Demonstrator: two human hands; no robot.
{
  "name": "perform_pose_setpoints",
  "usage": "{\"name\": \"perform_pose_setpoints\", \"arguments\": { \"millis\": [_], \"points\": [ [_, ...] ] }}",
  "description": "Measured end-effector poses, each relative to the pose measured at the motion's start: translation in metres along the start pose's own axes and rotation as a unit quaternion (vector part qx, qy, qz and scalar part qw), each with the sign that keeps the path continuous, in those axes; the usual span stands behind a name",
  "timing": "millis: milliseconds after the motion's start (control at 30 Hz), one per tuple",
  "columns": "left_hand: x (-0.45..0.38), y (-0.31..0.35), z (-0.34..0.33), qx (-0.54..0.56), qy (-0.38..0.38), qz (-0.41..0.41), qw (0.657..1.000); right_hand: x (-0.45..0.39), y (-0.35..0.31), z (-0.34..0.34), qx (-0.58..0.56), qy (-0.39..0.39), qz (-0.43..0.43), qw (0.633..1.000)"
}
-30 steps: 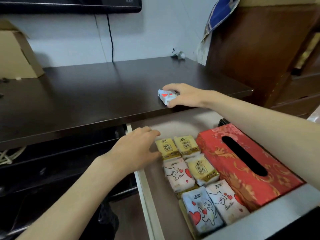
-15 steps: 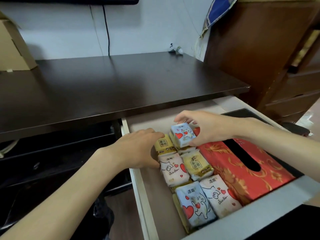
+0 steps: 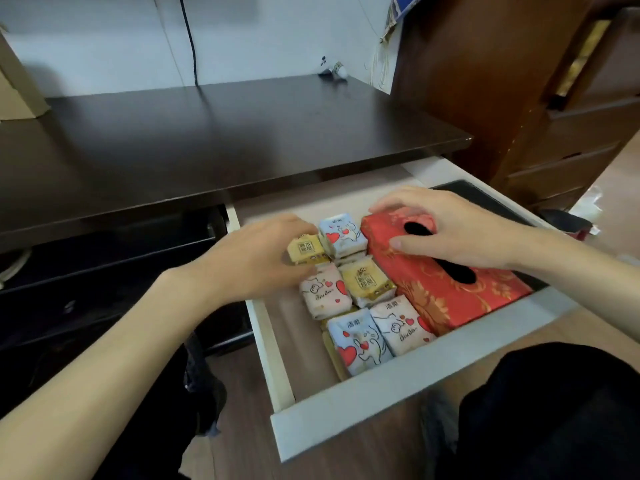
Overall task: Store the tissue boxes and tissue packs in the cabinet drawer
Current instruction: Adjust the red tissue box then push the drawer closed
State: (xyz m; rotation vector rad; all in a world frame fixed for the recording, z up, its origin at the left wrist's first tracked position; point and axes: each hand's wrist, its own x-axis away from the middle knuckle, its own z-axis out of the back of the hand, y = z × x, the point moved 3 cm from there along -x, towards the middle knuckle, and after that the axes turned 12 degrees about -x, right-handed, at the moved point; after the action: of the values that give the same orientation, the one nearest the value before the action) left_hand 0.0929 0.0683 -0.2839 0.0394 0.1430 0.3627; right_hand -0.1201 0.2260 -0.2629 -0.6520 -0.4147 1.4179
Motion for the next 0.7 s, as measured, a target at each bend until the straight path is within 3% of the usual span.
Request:
{"name": "perform_pose_setpoints", "arguments": {
  "millis": [233,467,700],
  "points": [
    [0.063,0.078,0.025,0.13,0.02,0.009,0.991,0.119,0.014,-0.012,-0.017,0.027,-0.005,0.999],
    [0.118,0.144,0.0,-0.028,0.02,0.006,0.999,0.164,0.032,-0.016,0.072,0.071,-0.033,0.994],
    [0.114,0.143,-0.014,-0.118,0.076,-0.036,0.989,0.159,0.043,-0.026,0.136,0.114,0.015,0.984]
  ]
}}
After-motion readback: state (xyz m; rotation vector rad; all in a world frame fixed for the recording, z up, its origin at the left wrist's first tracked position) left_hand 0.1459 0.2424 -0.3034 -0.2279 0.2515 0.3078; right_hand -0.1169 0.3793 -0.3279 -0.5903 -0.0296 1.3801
